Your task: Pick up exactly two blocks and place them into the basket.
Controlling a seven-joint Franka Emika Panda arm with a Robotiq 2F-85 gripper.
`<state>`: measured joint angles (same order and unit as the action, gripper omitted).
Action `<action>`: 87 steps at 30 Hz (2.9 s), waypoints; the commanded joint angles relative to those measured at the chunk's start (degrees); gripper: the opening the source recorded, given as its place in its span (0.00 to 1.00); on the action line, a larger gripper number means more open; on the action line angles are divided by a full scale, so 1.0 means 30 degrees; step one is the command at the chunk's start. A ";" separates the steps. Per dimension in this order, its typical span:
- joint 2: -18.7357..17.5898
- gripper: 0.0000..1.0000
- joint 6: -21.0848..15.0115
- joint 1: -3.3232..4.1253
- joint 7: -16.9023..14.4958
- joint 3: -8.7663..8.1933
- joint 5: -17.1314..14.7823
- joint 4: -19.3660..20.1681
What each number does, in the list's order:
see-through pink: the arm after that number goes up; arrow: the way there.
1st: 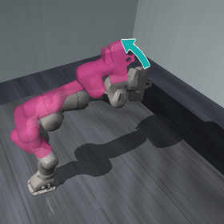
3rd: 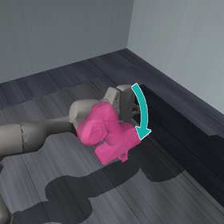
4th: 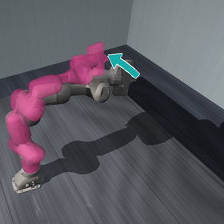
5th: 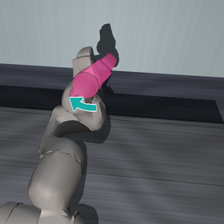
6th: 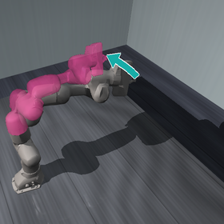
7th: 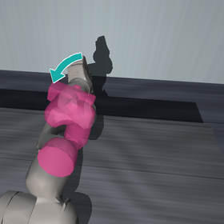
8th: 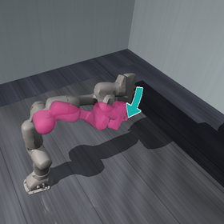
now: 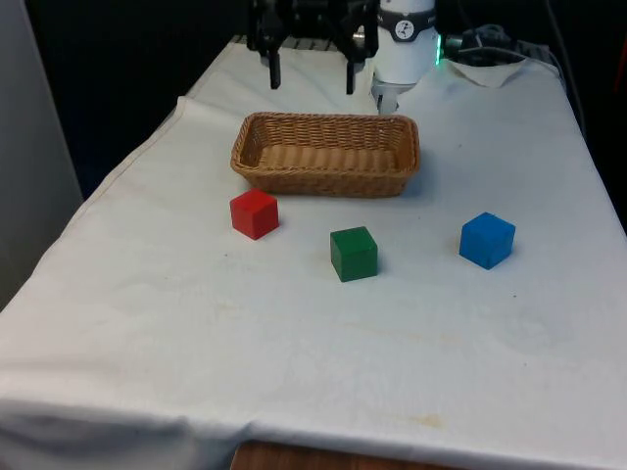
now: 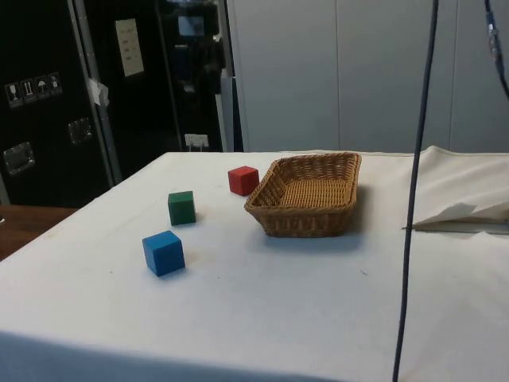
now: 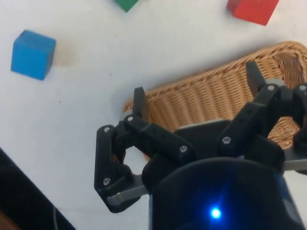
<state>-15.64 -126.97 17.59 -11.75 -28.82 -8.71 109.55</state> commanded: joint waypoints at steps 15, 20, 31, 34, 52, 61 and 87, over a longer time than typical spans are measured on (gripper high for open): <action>-0.2387 1.00 -0.1241 -0.0516 -0.3323 -0.1241 -0.3228 0.0019; -0.3018 1.00 -0.1471 -0.0554 -0.3896 -0.1471 -0.3973 -0.0019; -0.4565 1.00 -0.2235 -0.0630 -0.4813 -0.1719 -0.5481 -0.0019; -0.5042 1.00 -0.2559 -0.0611 -0.5042 -0.1719 -0.5863 0.0057; -0.7544 1.00 -0.3801 -0.0668 -0.6398 -0.1528 -0.7620 -0.0210; -0.8709 1.00 -0.4068 -0.0783 -0.6818 -0.1566 -0.8155 -0.0955; -0.6990 1.00 -0.4297 -0.0115 -0.6952 -0.2597 -0.7219 0.0630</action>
<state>-36.38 -139.00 17.19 -32.37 -36.67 -30.25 111.15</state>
